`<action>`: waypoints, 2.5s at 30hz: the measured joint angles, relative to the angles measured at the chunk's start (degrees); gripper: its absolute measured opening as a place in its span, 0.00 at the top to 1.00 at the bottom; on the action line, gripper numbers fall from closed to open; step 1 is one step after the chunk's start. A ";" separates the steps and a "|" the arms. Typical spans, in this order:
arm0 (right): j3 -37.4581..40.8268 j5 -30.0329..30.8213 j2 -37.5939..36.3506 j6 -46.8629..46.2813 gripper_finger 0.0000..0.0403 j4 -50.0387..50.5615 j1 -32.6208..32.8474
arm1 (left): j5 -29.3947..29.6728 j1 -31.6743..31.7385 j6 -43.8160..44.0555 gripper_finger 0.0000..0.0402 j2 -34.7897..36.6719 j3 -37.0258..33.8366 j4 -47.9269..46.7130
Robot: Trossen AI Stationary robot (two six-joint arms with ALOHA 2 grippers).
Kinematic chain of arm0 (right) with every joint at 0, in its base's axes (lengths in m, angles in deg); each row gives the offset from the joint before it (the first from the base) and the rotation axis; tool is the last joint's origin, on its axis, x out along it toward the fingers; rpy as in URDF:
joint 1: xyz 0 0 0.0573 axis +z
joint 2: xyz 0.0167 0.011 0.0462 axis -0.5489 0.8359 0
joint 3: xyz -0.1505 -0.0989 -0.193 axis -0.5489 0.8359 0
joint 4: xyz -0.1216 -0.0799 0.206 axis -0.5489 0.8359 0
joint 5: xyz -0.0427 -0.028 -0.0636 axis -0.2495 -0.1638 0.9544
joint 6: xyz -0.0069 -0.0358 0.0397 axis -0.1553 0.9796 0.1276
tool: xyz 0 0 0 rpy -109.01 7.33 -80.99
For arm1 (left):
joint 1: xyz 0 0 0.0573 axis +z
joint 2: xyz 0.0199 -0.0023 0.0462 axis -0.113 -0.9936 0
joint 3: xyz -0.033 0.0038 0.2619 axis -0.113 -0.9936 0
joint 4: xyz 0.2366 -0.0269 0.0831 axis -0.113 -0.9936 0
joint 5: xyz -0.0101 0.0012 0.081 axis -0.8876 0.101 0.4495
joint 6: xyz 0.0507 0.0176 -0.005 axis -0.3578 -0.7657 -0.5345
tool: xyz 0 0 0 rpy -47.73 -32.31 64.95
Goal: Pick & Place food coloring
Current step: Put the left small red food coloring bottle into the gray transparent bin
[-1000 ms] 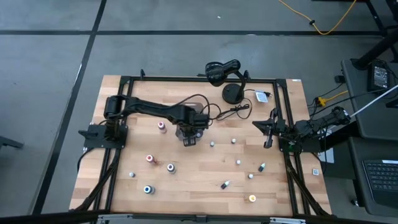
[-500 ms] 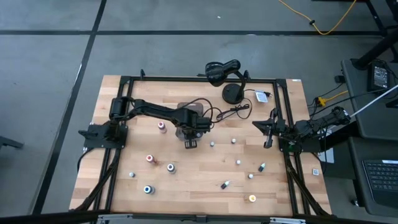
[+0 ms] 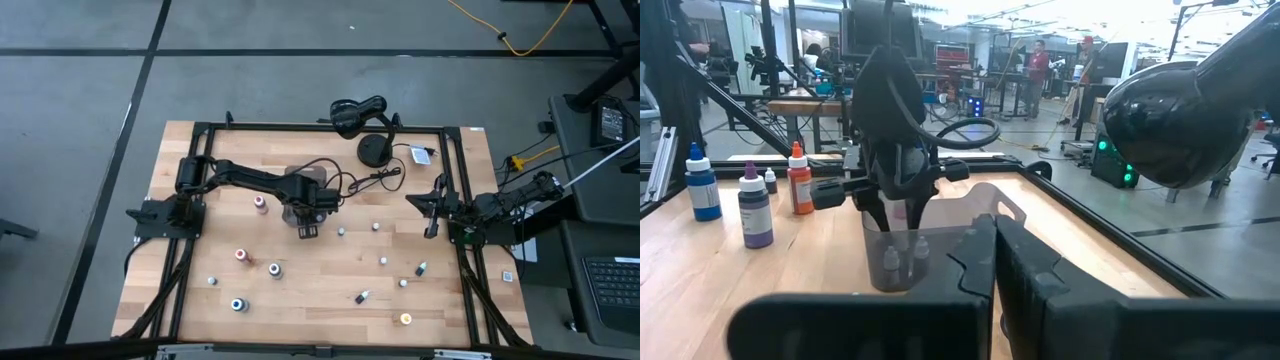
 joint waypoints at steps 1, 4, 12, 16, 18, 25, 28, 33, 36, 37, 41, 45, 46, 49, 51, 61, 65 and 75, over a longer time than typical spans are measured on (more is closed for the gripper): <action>0.01 0.00 0.00 0.00 0.96 0.00 0.01 | -0.01 0.00 0.11 0.65 0.00 0.00 -0.07; 0.02 0.00 0.00 -0.01 0.96 0.00 0.01 | -0.77 -0.01 0.49 0.59 0.75 -0.04 -0.61; 0.00 0.00 0.00 0.00 0.96 0.00 0.01 | -4.00 0.54 0.10 0.49 4.44 0.00 -1.01; 0.02 0.00 0.00 0.00 0.96 -0.02 0.00 | -2.90 1.46 1.55 0.49 7.80 0.04 -2.57; 0.01 0.00 0.00 -0.01 0.96 0.00 0.01 | -2.43 1.91 1.94 0.49 9.42 0.02 -3.49; 0.00 0.00 0.00 0.00 0.96 -0.02 0.01 | -1.23 2.84 3.63 0.49 15.42 0.07 -5.39; 0.01 0.00 0.00 -0.01 0.96 -0.01 0.01 | -0.24 3.24 5.27 0.49 17.71 0.07 -5.71; 0.00 0.00 0.00 -0.02 0.96 -0.02 0.01 | 1.55 4.51 7.27 0.49 21.70 0.07 -5.97; 0.00 0.00 0.00 0.00 0.96 -0.01 -0.01 | 1.57 5.44 9.09 0.49 23.34 0.07 -6.43; 0.01 0.00 0.00 0.00 0.96 -0.01 -0.01 | 1.58 5.75 9.74 0.49 23.80 0.07 -6.54; 0.00 0.00 0.00 0.00 0.96 -0.02 0.01 | 1.61 6.86 12.36 0.49 25.07 0.07 -7.59; 0.00 0.00 0.00 0.00 0.96 -0.01 0.00 | 1.64 7.63 15.30 0.49 26.07 0.07 -9.98; 0.02 0.00 0.00 -0.01 0.96 -0.01 0.01 | 1.72 7.72 16.11 0.49 26.28 0.07 -10.39; 0.00 0.00 0.00 0.00 0.96 -0.02 0.00 | 3.40 7.69 16.50 0.47 27.15 0.07 -12.39; 0.00 0.00 0.00 0.00 0.96 -0.02 0.01 | 4.12 7.63 16.11 0.45 27.73 0.07 -13.36; 0.00 0.00 0.00 0.00 0.96 -0.02 0.01 | 0.91 7.74 18.05 0.34 33.88 -8.00 -13.84; 0.02 0.00 0.00 -0.01 0.96 -0.01 0.01 | 1.66 7.72 21.26 0.34 37.69 -11.50 -14.01; 0.00 0.00 0.00 -0.01 0.96 -0.01 0.01 | 7.08 7.74 27.57 0.34 46.20 -17.47 -18.23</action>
